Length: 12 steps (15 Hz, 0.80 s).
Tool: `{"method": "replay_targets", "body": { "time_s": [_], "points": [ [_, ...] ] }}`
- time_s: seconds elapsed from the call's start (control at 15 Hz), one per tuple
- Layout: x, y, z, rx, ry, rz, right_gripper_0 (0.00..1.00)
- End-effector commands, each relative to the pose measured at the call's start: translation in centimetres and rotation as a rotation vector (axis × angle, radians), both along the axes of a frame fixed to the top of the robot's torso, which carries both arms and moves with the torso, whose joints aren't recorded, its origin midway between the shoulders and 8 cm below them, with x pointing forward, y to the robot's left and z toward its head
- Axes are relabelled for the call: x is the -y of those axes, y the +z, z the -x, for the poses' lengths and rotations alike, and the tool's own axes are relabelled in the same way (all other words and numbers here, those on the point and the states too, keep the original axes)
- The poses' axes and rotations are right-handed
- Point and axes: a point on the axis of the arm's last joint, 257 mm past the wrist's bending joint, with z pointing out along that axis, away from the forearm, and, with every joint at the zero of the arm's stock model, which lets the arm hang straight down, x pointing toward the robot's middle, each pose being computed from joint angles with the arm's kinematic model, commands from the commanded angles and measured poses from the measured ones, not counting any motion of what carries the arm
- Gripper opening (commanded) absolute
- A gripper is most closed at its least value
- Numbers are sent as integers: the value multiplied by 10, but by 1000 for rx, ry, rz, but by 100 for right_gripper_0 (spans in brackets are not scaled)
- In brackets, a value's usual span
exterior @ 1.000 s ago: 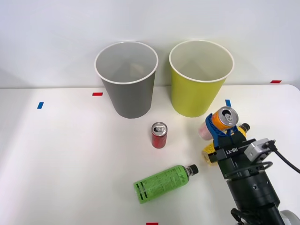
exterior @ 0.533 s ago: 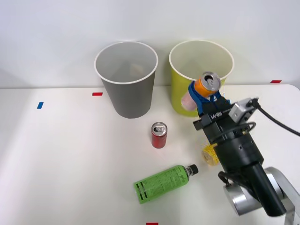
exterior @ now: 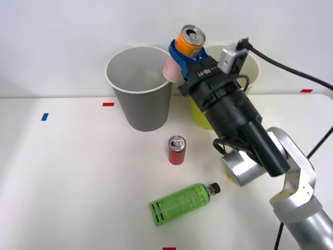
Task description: Put cans in the gray bin, plastic bottles in the light green bin
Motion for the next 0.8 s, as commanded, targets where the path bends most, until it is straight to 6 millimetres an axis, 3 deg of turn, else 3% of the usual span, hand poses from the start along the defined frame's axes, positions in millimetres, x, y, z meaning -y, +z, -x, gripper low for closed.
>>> {"method": "replay_targets", "body": {
  "time_s": [0.07,0.53,0.8],
  "points": [
    [-22,29,-18,-31,-2,40,0],
    [-61,46,-41,-179,-24,131,0],
    [-84,40,-66,-180,37,97,0]
  ]
}}
